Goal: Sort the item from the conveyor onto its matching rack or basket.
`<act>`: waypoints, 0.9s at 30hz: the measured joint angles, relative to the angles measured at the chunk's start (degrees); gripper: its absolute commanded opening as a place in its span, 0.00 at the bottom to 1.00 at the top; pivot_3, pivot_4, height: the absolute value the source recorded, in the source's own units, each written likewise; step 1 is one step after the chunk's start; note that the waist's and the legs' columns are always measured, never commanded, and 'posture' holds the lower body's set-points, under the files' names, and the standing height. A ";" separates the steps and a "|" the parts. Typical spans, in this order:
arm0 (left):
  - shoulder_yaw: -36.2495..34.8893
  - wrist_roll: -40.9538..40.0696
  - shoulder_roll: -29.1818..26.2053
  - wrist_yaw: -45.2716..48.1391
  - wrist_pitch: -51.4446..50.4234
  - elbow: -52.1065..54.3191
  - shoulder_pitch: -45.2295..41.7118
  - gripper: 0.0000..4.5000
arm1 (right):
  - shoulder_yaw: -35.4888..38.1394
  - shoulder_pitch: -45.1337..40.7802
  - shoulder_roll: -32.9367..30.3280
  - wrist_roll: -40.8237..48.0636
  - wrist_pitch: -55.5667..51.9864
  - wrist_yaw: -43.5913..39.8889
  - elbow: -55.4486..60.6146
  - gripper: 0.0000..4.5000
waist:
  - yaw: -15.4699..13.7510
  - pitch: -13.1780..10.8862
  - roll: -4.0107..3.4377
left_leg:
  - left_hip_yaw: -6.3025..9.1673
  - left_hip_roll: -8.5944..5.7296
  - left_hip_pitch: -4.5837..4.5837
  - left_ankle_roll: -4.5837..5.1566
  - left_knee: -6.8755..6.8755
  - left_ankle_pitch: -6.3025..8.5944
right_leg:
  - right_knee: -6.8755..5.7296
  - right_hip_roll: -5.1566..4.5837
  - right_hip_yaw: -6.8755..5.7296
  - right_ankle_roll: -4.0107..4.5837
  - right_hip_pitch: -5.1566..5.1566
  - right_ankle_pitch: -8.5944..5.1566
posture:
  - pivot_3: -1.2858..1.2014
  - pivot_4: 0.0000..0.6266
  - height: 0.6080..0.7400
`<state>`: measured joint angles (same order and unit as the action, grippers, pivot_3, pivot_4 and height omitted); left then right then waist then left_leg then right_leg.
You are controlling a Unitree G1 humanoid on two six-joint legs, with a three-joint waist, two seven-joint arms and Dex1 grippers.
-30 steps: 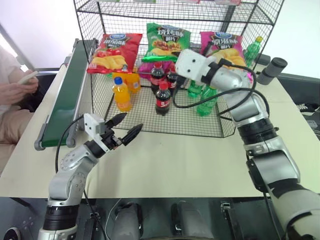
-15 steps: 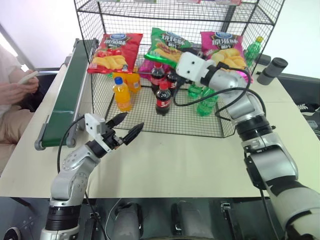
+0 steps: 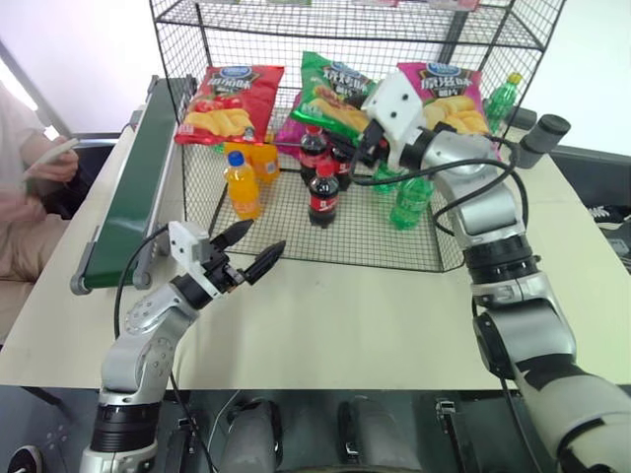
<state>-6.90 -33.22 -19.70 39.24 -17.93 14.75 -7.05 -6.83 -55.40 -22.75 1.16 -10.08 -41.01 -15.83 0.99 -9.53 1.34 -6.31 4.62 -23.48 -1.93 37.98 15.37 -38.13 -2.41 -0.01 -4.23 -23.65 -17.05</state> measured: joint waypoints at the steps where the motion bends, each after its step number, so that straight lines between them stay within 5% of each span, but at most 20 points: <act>1: 0.00 0.00 0.00 0.02 -0.02 0.00 -0.02 1.00 | 0.04 0.61 -0.11 0.34 -0.57 -0.39 1.15 0.67 | 0.00 0.00 0.00 | 0.00 0.00 0.00 0.00 0.00 0.00 | 0.00 0.01 0.00 0.00 0.00 0.00 | 0.52 0.24 1.00; 7: 0.40 0.35 -0.27 0.23 0.17 0.00 0.11 1.00 | 1.43 6.66 -2.33 5.90 -1.58 -5.87 12.67 0.67 | -0.06 0.00 0.00 | 0.03 0.00 0.00 0.01 0.00 0.01 | 0.01 0.02 -0.01 0.00 0.02 0.00 | 0.52 0.24 1.00; 13: -0.49 1.90 -4.18 -0.11 -0.27 -0.13 0.48 1.00 | 13.96 18.83 -5.18 23.31 -11.69 -6.18 29.08 0.67 | -0.63 0.04 0.07 | 0.22 0.04 0.00 0.05 0.00 0.03 | 0.14 -0.03 -0.14 0.01 0.20 -0.01 | 0.52 0.24 1.00; 18: -5.21 0.36 -9.24 2.16 -1.78 -1.33 2.92 1.00 | 19.89 40.52 -12.19 35.00 -22.08 -10.70 38.30 0.98 | -0.08 -0.03 -0.04 | 0.18 0.04 0.03 0.15 -0.01 0.09 | 0.16 -0.14 -0.08 0.01 0.20 -0.01 | 0.52 0.24 1.00; 27: -11.43 -1.13 -16.19 5.75 -3.26 -1.84 7.87 1.00 | 28.00 61.06 -21.35 39.57 -23.26 -19.13 41.06 0.98 | -0.05 -0.03 -0.06 | 0.23 -0.01 0.18 0.15 0.01 0.09 | 0.13 -0.07 -0.06 0.22 0.29 -0.12 | 0.52 0.24 1.00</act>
<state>-18.33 -34.35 -35.89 44.99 -21.19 12.91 0.82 21.17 5.66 -44.10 40.73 -33.34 -60.14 25.22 0.95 -9.56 1.28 -6.07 4.61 -23.30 -1.78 37.99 15.46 -38.00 -2.48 -0.07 -4.02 -23.36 -17.17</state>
